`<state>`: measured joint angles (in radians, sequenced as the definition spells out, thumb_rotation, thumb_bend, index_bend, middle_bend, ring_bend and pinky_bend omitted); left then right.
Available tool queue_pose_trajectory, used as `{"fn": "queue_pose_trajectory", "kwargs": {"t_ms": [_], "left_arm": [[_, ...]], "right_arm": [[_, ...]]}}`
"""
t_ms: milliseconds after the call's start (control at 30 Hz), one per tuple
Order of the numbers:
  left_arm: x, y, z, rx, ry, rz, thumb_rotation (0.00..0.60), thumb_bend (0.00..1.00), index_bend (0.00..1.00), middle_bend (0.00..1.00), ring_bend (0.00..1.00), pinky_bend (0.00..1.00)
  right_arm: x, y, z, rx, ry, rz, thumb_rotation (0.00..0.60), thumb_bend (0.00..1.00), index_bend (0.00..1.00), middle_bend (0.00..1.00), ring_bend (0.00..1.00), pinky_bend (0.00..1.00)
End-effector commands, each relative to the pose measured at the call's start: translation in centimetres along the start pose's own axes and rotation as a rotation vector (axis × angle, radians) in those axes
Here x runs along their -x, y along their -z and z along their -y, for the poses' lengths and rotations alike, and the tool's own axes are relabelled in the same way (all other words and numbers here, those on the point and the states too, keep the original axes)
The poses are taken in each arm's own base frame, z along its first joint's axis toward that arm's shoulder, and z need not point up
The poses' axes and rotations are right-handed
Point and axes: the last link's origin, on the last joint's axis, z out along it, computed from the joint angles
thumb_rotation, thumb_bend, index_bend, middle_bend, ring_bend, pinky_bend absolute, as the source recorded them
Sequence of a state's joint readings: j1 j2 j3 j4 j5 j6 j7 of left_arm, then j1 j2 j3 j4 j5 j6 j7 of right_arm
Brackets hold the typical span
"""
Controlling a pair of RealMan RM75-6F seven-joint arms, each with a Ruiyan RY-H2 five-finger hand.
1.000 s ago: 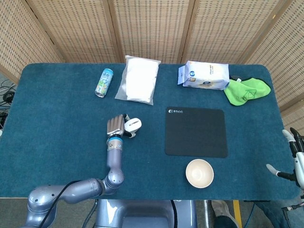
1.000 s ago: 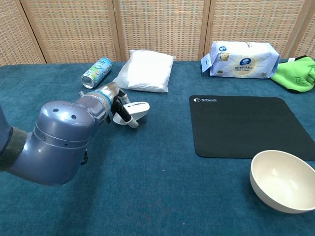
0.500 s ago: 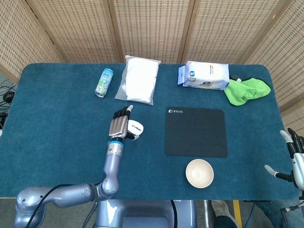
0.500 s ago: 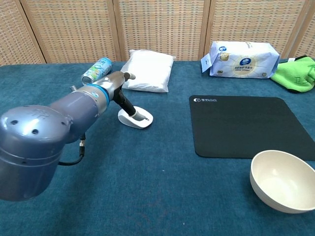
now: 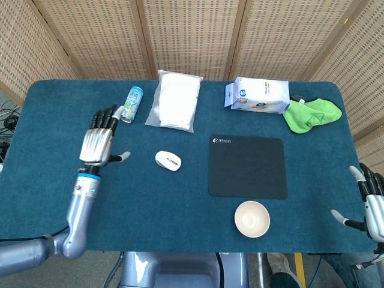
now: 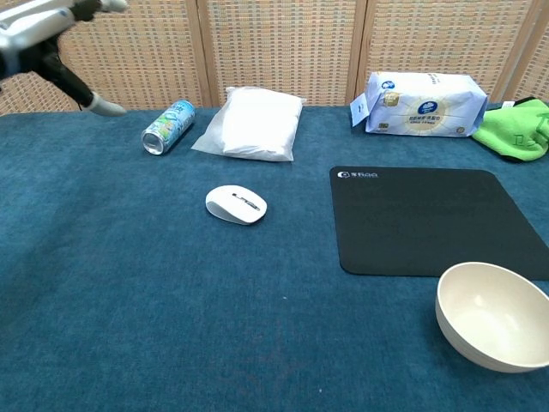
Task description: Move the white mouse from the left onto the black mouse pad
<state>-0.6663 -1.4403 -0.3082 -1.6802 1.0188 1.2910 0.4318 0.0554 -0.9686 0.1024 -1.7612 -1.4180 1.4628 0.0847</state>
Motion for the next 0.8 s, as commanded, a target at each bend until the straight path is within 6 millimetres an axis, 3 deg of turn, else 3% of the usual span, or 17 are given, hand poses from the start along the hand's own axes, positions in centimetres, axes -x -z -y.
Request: {"fn": "queue_pose_trajectory", "kwargs": {"t_ms": [33,100,167,267,567,800], "left_arm": [[-2.0,3.0,4.6,-0.008,-0.015,-0.012,0.6,0.03,0.0,0.0,0.0,0.0],[-2.9,4.1,6.5,-0.028,-0.03,-0.028,0.6,0.02,0.0,0.0,0.0,0.0],[-4.0,6.5,9.2,-0.097,-0.052,-0.045,0.6,0.02,0.0,0.0,0.0,0.0],[-4.9,9.1,11.0,-0.162,-0.075,-0.024,0.6,0.02,0.0,0.0,0.0,0.0],[-5.8,15.7,13.0,-0.243,-0.121,0.049,0.6,0.02,0.0,0.0,0.0,0.0],[-6.6,18.3,13.6,-0.252,-0.14,0.033,0.6,0.03,0.0,0.0,0.0,0.0]], "right_arm": [[0.1,0.0,0.1,0.002,0.005,-0.001,0.6,0.0,0.0,0.0,0.0,0.0],[0.2,0.0,0.1,0.003,0.011,-0.003,0.6,0.0,0.0,0.0,0.0,0.0],[0.3,0.0,0.2,0.003,0.023,-0.003,0.6,0.0,0.0,0.0,0.0,0.0],[0.5,0.0,0.3,0.005,0.037,-0.007,0.6,0.0,0.0,0.0,0.0,0.0],[0.9,0.3,0.8,0.0,0.072,-0.023,0.6,0.0,0.0,0.0,0.0,0.0],[1.7,0.0,1.6,-0.024,0.084,0.008,0.6,0.0,0.0,0.0,0.0,0.0]]}}
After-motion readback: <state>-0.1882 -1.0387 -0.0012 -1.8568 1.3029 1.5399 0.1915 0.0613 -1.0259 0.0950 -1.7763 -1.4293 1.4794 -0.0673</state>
